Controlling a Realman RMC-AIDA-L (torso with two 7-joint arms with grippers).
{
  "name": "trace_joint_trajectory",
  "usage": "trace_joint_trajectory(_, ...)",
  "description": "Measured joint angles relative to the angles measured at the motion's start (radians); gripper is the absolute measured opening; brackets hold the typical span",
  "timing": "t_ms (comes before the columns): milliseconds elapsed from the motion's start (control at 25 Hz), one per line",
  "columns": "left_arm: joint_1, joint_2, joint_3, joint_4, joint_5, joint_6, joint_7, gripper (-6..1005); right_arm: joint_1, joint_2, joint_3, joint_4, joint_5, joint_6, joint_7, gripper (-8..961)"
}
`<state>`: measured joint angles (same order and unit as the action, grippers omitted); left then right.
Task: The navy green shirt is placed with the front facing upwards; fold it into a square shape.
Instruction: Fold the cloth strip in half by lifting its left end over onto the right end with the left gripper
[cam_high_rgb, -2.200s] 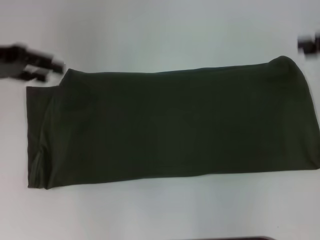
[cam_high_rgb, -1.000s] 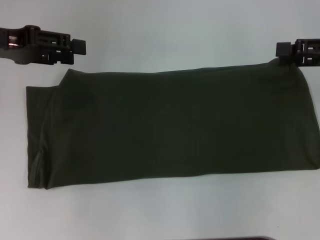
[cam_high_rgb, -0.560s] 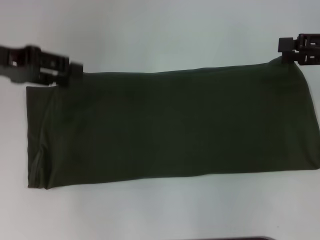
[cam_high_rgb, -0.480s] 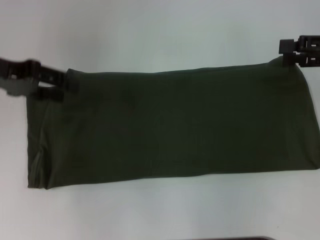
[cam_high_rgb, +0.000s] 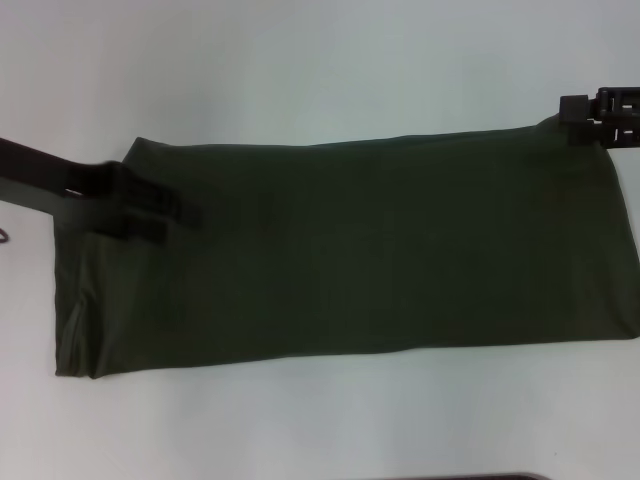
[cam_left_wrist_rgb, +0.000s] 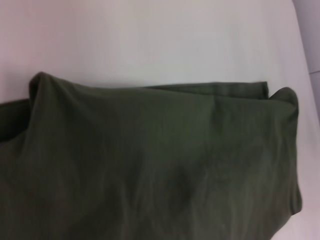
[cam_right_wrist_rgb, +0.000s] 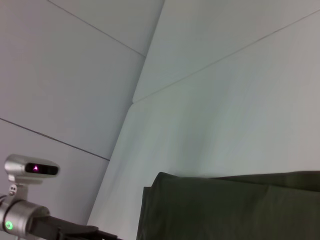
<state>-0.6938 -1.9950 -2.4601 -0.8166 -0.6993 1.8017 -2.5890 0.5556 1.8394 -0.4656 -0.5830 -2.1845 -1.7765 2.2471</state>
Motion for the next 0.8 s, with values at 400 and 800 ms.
trace_joint_trajectory(400,-0.001,-0.021,0.115,0.084,0.004,-0.168,-0.011,643,-0.006,0.008,0.004,0.000,-0.001,0.004,0.000,806)
trace_joint_trajectory(800,-0.005,-0.018,0.163,0.088,0.072,-0.258,-0.050,644,-0.008,0.009,0.004,0.000,-0.001,0.004,0.008,806)
